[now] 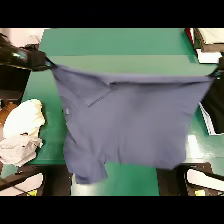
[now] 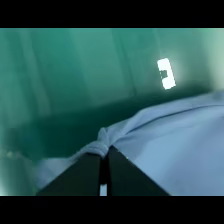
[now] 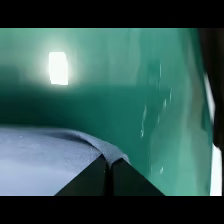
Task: Fold the shirts.
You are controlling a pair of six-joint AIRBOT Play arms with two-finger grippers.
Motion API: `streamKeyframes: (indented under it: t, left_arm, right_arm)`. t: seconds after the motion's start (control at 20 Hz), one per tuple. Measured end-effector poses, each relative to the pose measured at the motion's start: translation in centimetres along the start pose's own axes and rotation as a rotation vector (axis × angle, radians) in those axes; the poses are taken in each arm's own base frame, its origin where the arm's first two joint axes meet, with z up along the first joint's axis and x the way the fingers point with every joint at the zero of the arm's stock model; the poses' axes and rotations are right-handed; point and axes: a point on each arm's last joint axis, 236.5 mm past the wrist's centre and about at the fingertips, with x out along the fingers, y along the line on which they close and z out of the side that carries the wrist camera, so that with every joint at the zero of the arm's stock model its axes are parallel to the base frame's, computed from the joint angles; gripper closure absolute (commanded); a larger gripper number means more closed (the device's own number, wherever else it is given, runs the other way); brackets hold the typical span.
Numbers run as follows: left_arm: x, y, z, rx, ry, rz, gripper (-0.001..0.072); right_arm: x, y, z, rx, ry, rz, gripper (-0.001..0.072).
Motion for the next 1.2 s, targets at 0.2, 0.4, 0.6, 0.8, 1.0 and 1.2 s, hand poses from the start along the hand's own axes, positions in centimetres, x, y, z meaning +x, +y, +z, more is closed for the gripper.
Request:
streamKeyframes:
  t: [0.2, 0.4, 0.6, 0.8, 1.0, 1.2]
  left_arm:
    - [7.1, 4.8, 1.6, -0.071, -0.038, 0.020, 0.0679]
    - [9.9, 7.0, 5.4, -0.065, -0.177, 0.029, 0.0680]
    - [10.9, 8.6, 7.3, -0.036, -0.240, 0.059, 0.0680]
    - [11.7, 9.7, 5.7, 0.025, -0.162, 0.101, 0.0680]
    - [12.1, 10.4, 0.6, 0.085, 0.058, 0.122, 0.0680]
    - [11.5, 11.2, -4.4, 0.107, 0.268, 0.136, 0.0679]
  right_arm:
    - [7.6, 0.2, 3.6, 0.012, -0.004, -0.038, 0.0698]
    - [11.9, 1.3, 7.7, 0.027, -0.119, -0.046, 0.0698]
    - [13.3, 2.5, 10.6, 0.027, -0.227, -0.034, 0.0698]
    - [13.9, 2.8, 10.5, 0.021, -0.219, -0.036, 0.0698]
    - [15.2, 3.4, 7.1, -0.007, -0.080, -0.041, 0.0699]
    - [17.8, 3.7, 1.8, -0.039, 0.100, -0.059, 0.0698]
